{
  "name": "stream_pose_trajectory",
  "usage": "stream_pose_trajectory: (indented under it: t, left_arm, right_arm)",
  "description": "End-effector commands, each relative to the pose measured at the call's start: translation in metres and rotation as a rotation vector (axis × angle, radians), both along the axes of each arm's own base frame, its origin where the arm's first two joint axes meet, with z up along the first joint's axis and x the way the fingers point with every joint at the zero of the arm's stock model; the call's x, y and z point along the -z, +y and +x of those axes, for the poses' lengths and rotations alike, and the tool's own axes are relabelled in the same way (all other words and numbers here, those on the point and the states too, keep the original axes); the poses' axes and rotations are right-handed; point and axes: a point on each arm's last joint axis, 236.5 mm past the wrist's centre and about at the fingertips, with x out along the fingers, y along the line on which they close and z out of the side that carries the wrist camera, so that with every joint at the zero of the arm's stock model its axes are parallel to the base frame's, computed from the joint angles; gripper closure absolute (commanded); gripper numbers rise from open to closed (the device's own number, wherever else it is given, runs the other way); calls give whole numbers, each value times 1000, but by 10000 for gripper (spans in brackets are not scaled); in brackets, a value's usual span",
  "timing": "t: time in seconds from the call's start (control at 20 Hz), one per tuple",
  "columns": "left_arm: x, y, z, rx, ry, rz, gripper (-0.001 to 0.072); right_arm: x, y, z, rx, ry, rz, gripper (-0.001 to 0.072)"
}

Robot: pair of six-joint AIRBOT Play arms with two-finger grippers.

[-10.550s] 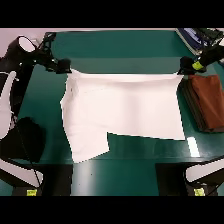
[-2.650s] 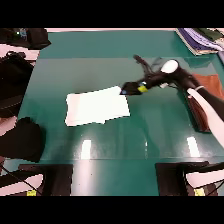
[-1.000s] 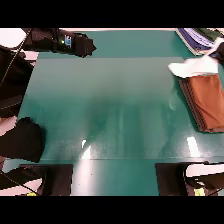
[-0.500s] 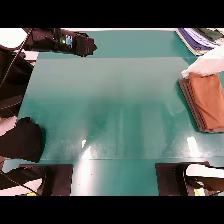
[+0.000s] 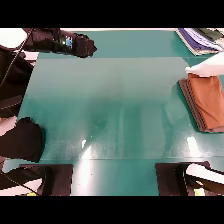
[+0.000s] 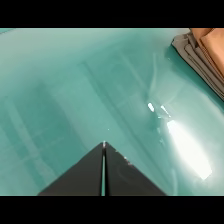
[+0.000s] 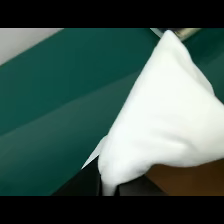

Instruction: Fold the shirts.

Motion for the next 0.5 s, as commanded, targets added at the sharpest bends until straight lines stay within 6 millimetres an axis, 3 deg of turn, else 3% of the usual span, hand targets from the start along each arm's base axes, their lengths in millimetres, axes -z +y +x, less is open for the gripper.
stream_pose_trajectory:
  t: [0.0, 0.2, 0.25, 0.35, 0.4, 0.45]
  left_arm:
    - [1, 0, -1, 2, 4, 4, 682]
    - [1, 0, -1, 9, -5, 12, 681]
    - [1, 0, -1, 15, -11, 19, 681]
    - [2, 0, -1, 17, -8, 21, 681]
    - [3, 0, -2, 17, -7, 22, 682]
    - [3, 0, -2, 17, -7, 22, 682]
  right_arm:
    - [48, -19, -59, 88, 199, -43, 694]
    - [120, -32, -122, 203, 369, 16, 689]
    - [137, -32, -132, 218, 399, 51, 613]
    - [166, -29, -149, 236, 455, 112, 207]
    - [175, -29, -157, 248, 474, 139, 82]
    - [178, -30, -164, 262, 484, 162, 51]
